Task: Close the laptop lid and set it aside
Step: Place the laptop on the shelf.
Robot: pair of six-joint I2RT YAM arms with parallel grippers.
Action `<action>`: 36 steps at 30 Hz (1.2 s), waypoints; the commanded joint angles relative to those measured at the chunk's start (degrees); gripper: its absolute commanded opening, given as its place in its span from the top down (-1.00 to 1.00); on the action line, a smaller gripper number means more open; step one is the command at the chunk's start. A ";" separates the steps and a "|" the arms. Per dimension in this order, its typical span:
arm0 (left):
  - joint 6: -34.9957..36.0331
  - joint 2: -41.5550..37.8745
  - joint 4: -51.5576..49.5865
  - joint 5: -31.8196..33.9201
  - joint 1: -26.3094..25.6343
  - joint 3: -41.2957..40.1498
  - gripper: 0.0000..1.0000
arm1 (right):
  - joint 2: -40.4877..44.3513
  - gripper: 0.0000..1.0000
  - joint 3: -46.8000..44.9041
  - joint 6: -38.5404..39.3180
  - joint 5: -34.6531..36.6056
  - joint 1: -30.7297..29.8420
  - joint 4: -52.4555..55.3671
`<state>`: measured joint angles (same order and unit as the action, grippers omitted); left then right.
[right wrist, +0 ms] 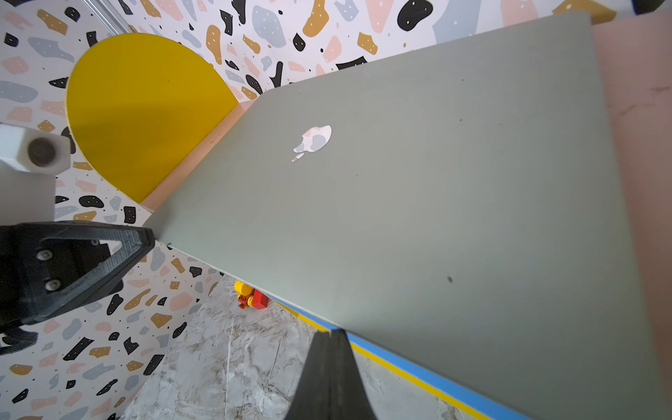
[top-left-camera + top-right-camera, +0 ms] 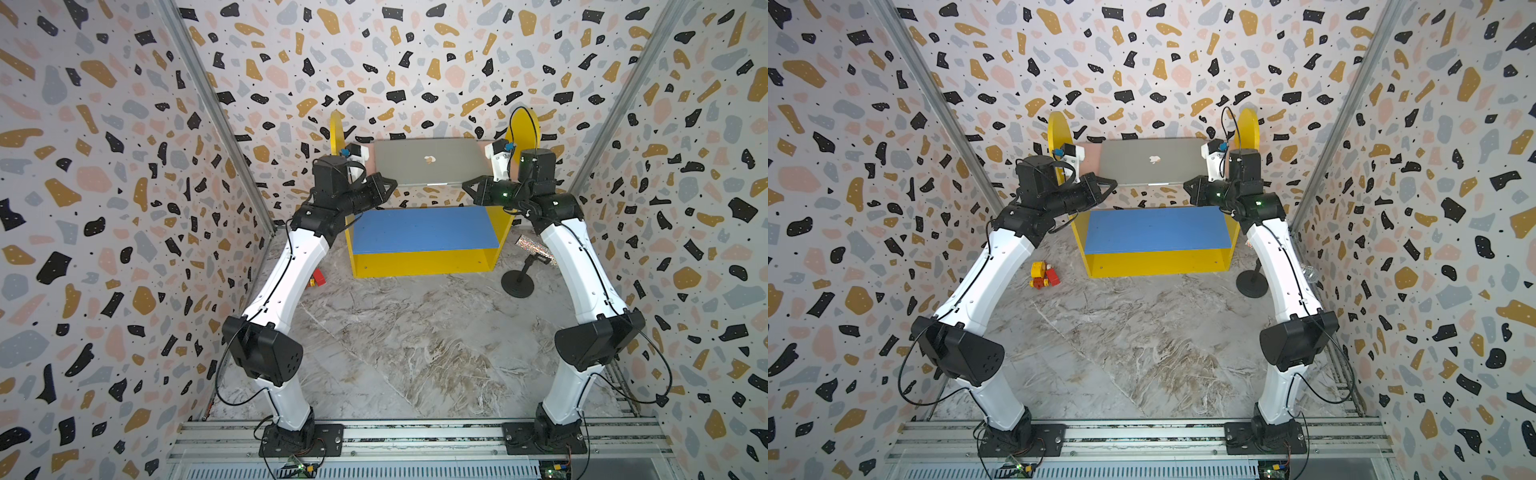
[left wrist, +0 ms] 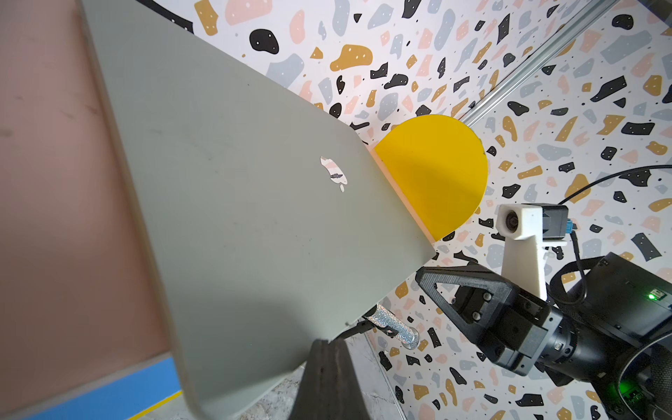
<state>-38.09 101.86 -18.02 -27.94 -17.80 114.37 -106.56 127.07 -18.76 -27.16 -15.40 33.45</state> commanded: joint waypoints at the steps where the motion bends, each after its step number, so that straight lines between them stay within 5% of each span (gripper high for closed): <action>1: 1.36 1.53 0.65 0.65 -0.13 2.26 1.00 | -0.12 1.00 2.52 0.93 1.22 0.10 -2.51; 11: 2.08 3.02 -0.65 0.55 -0.13 4.85 1.00 | -0.57 1.00 2.76 1.26 1.53 0.10 -3.01; 22: 3.52 -4.06 2.64 1.19 -0.65 -5.17 1.00 | 0.30 1.00 2.45 1.28 1.14 0.10 -2.73; 36: 3.93 1.12 -0.05 1.64 -0.65 1.84 1.00 | -0.13 1.00 2.51 1.23 0.67 0.10 -3.29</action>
<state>-35.48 102.17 -19.88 -27.14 -18.57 113.47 -107.09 127.66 -17.93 -27.16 -15.40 33.08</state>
